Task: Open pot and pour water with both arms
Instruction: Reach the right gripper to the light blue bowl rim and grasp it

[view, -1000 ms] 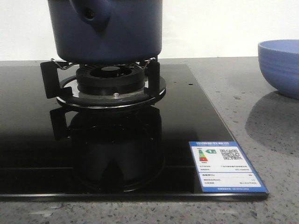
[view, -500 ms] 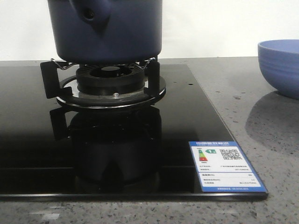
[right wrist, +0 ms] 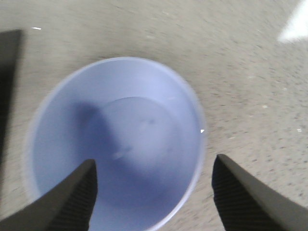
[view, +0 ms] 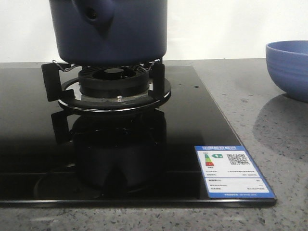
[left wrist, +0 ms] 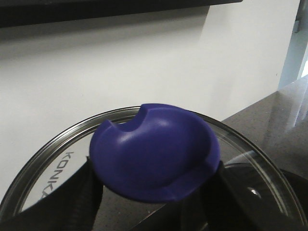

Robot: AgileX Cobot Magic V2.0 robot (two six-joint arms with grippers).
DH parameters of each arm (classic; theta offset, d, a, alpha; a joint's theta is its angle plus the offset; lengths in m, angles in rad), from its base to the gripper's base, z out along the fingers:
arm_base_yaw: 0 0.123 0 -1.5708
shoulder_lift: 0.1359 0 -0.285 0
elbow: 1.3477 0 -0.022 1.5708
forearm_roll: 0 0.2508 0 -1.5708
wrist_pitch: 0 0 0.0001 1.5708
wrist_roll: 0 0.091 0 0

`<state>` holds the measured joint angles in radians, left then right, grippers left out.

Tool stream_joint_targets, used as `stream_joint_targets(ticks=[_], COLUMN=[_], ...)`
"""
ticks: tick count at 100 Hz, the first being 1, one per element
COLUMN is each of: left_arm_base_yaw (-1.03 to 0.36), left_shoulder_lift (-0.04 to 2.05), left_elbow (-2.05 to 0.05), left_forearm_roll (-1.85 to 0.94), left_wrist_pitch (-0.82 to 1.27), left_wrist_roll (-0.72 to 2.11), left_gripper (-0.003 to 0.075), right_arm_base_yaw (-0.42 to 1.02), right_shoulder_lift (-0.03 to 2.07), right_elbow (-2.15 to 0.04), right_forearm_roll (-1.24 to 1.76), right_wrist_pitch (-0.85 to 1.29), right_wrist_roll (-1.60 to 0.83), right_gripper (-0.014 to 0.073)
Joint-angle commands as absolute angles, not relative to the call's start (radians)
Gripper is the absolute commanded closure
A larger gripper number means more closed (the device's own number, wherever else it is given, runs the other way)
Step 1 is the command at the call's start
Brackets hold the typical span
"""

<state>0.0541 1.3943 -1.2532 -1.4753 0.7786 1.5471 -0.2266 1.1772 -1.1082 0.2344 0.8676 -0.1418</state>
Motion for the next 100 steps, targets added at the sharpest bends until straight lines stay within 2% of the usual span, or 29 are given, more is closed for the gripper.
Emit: stream_joint_targets(ticks=[1,32,40,47,66,100], left_arm_base_yaw=[0.064,0.066,0.066,0.066,0.066,0.066], left_shoulder_lift=[1.352,1.352,1.352,1.352,1.352,1.352], left_elbow=[-1.292,-1.292,-1.292,-1.292,-1.292,-1.292], left_forearm_roll=[-1.562,-1.563,-1.563,-1.563,-1.563,-1.563], left_wrist_pitch=[0.801,0.801,0.799,0.799,0.799,0.799], left_wrist_roll=[1.543,1.543,1.543,1.543,1.543,1.543], left_gripper=[0.0406,0.0406,0.0406,0.0406,0.0406,0.0406], right_arm_base_yaw=[-0.262,-0.279,-0.279,-0.279,-0.279,-0.279], right_shoulder_lift=[1.251,1.509,1.551,1.568,1.568,1.563], right_elbow=[-1.198,-1.272,-1.275,-1.275,-1.275,-1.364], right_forearm_roll=[0.224,0.224,0.224,0.224,0.224,0.26], right_wrist_pitch=[0.856,0.877,0.885,0.887,0.897,0.993], right_wrist_roll=[-0.144,-0.144,-0.144,-0.144,-0.146,-0.146], right_gripper=[0.0134,0.0136,0.0181,0.0278,0.0666,0.0657])
